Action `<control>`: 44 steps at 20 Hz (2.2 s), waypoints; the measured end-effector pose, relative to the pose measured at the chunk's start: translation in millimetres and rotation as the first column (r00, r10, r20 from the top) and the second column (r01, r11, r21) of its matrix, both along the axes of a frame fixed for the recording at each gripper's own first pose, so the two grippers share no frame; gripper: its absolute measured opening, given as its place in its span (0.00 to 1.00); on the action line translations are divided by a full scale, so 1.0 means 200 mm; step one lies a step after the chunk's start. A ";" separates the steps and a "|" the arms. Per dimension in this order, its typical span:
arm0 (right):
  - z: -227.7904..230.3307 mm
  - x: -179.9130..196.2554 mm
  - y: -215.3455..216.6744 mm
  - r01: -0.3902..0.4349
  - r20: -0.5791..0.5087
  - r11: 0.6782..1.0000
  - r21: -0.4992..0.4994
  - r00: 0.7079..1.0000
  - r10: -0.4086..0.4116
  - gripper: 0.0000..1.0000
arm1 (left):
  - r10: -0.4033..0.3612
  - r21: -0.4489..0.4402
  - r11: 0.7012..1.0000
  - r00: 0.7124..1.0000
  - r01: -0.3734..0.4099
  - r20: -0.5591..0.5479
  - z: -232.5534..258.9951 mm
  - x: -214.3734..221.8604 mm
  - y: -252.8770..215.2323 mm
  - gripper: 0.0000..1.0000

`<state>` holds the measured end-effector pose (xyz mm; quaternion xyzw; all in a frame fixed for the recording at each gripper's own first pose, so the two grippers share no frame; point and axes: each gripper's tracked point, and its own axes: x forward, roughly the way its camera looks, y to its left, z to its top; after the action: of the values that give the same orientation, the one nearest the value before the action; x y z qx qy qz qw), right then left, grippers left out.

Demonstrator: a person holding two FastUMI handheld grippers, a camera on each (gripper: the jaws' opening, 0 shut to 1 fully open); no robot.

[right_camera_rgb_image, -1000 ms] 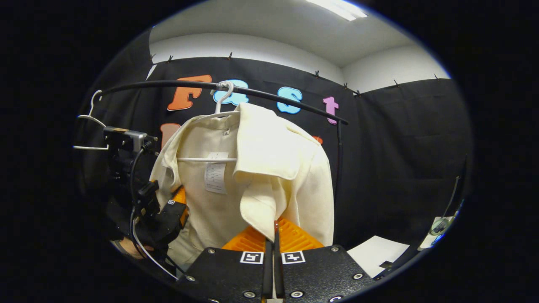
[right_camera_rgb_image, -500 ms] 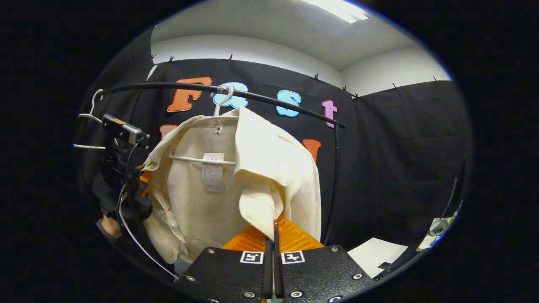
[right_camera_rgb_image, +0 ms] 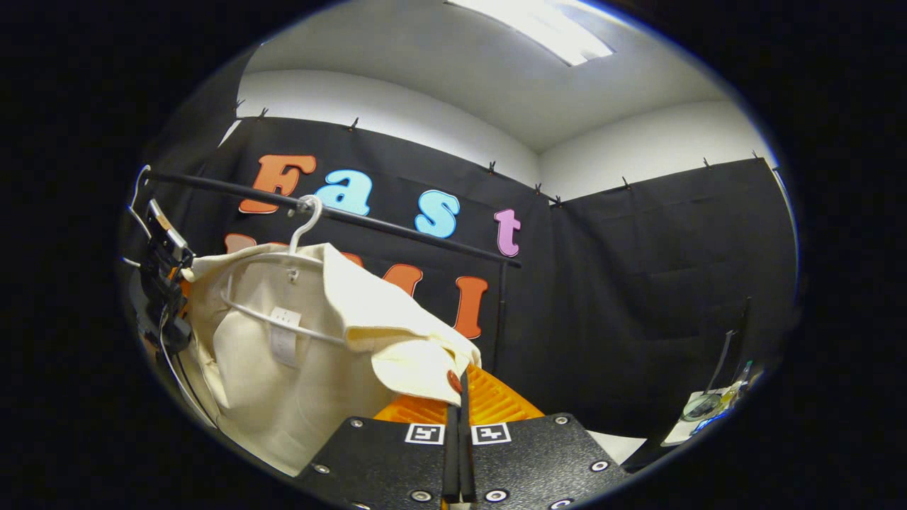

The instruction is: Grasp the clothes on the hanger with both hands and then place them into the laundry hamper below.

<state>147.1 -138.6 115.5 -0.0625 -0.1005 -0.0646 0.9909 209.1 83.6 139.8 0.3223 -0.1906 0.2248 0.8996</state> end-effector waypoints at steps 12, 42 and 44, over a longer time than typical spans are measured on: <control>0.41 0.65 -0.25 -0.063 0.108 0.993 0.102 0.993 0.052 0.00 | -0.082 -0.189 0.976 0.987 0.108 0.139 0.09 0.25 0.06 0.17; -0.71 0.10 0.97 -0.492 -0.196 0.860 0.136 0.837 0.510 0.00 | -0.321 -0.504 0.847 0.919 0.170 -0.231 -0.83 -0.54 -0.10 0.17; -0.77 0.12 1.09 -0.516 -0.217 0.842 0.159 0.813 0.540 0.00 | -0.363 -0.569 0.805 0.899 0.169 -0.247 -0.91 -0.55 -0.13 0.17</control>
<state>170.3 79.4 -38.5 0.0062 0.0165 0.2169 0.9760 99.5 58.2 -41.4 0.0629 -0.0044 0.0786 0.9949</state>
